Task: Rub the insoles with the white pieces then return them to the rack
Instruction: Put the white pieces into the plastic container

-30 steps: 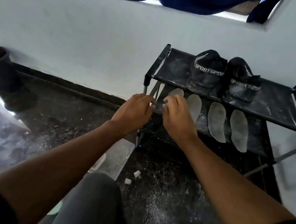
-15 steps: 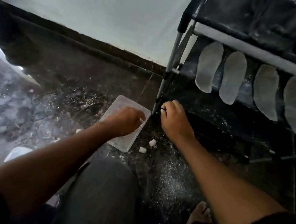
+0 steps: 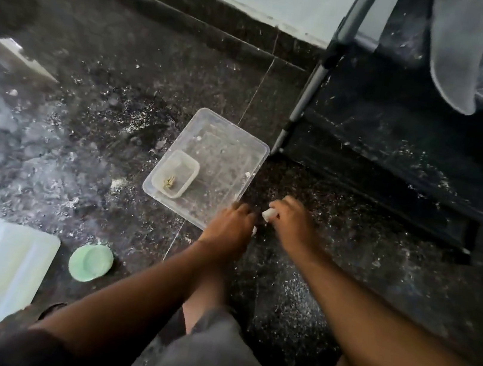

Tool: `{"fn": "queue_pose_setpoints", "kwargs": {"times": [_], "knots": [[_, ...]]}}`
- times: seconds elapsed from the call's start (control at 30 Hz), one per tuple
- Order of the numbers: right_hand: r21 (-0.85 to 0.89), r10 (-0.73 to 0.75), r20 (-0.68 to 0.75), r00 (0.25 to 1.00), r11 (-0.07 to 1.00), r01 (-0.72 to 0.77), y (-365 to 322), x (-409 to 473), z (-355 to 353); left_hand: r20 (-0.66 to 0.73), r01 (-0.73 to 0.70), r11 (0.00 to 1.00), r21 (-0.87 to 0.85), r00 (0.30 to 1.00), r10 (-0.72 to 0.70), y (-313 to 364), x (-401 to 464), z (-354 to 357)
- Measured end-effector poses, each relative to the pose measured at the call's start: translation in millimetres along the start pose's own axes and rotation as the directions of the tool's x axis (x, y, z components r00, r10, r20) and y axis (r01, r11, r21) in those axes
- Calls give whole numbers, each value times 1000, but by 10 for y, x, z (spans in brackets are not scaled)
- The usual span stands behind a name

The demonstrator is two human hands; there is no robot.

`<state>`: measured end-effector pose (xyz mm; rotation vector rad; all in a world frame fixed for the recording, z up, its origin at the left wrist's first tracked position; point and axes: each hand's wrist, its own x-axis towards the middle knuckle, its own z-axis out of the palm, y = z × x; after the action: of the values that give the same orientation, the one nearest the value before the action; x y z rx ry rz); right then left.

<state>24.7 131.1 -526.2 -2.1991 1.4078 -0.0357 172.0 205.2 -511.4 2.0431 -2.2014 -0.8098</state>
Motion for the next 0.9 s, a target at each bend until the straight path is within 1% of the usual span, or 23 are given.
{"fn": "queue_pose_setpoints", "kwargs": {"times": [0.07, 0.13, 0.2, 0.27, 0.33, 0.4, 0.53, 0.6, 0.67, 0.77, 0.83, 0.9], "knots": [[-46, -5, 24, 1000, 999, 6, 71, 38, 137, -18, -69, 987, 143, 997, 72, 25, 48, 180], [-91, -11, 26, 1000, 996, 13, 108, 101, 220, -4, -99, 969, 228, 995, 103, 48, 106, 339], [-135, -28, 42, 999, 990, 33, 118, 151, 254, 10, -87, 965, 247, 996, 87, 59, 154, 442], [-204, -80, 61, 995, 975, 91, 139, 191, 288, 28, -69, 955, 287, 998, 64, 71, 195, 496], [-280, -126, 61, 990, 950, 138, 163, 199, 321, 34, -77, 941, 329, 997, 69, 92, 226, 571], [-335, -137, 43, 990, 931, 143, 173, 192, 360, 49, -96, 932, 349, 995, 85, 102, 243, 625], [-369, -143, 31, 989, 918, 144, 212, 205, 458, 70, -119, 921, 371, 993, 100, 89, 275, 677], [-351, -157, 33, 987, 923, 158, 226, 214, 478, 82, -138, 910, 392, 990, 115, 42, 299, 732], [-340, -164, 17, 986, 927, 160, 195, 210, 460, 78, -141, 920, 366, 990, 120, 2, 313, 742], [-303, -134, -37, 990, 946, 117, 121, 200, 411, -59, -51, 971, 234, 996, 66, -17, 284, 626], [-267, -122, -71, 990, 959, 99, 50, 200, 384, -147, -35, 989, 142, 988, 56, -73, 258, 521], [-234, -137, -97, 986, 966, 111, -17, 216, 363, -259, -13, 997, 77, 965, 32, -170, 207, 398]]}}
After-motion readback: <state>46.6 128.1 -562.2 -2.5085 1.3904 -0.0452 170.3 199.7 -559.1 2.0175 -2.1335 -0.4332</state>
